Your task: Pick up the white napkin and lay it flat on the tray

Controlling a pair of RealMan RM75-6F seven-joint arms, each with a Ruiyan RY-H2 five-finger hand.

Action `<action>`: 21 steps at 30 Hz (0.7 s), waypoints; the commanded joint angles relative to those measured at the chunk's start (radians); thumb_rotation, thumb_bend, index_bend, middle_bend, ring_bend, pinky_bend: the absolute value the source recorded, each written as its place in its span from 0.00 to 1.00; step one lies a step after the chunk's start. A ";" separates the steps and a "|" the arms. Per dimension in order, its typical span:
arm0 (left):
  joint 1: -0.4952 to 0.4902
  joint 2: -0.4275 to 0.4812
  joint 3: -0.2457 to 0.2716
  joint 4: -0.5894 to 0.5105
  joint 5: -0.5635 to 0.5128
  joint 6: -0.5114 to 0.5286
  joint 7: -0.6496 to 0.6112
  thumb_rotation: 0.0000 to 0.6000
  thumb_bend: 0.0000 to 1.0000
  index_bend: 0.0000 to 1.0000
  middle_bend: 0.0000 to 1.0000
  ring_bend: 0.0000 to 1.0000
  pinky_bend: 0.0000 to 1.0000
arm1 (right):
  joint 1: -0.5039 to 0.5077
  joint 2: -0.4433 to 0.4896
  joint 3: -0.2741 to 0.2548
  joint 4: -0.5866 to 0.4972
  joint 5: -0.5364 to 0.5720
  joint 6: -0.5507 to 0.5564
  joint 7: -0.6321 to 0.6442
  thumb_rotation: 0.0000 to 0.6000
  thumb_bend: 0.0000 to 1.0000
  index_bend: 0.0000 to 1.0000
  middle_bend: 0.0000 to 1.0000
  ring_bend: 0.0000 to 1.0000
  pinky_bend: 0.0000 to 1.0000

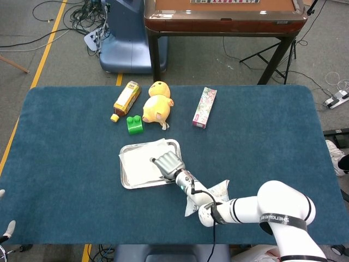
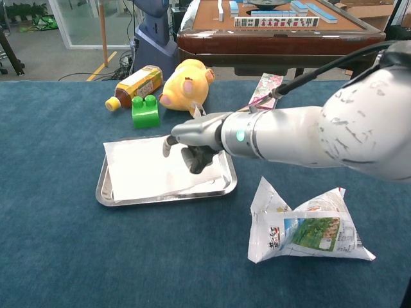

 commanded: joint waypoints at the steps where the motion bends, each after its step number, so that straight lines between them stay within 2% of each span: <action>1: 0.001 0.000 0.000 -0.001 -0.001 0.000 0.001 1.00 0.33 0.07 0.02 0.04 0.01 | -0.005 -0.006 -0.005 0.033 0.019 -0.003 -0.010 0.95 1.00 0.18 0.93 0.90 1.00; 21: 0.000 0.001 -0.001 0.000 -0.006 -0.006 -0.001 1.00 0.33 0.07 0.02 0.04 0.01 | -0.015 -0.045 -0.010 0.148 0.092 -0.028 -0.075 0.96 1.00 0.18 0.93 0.91 1.00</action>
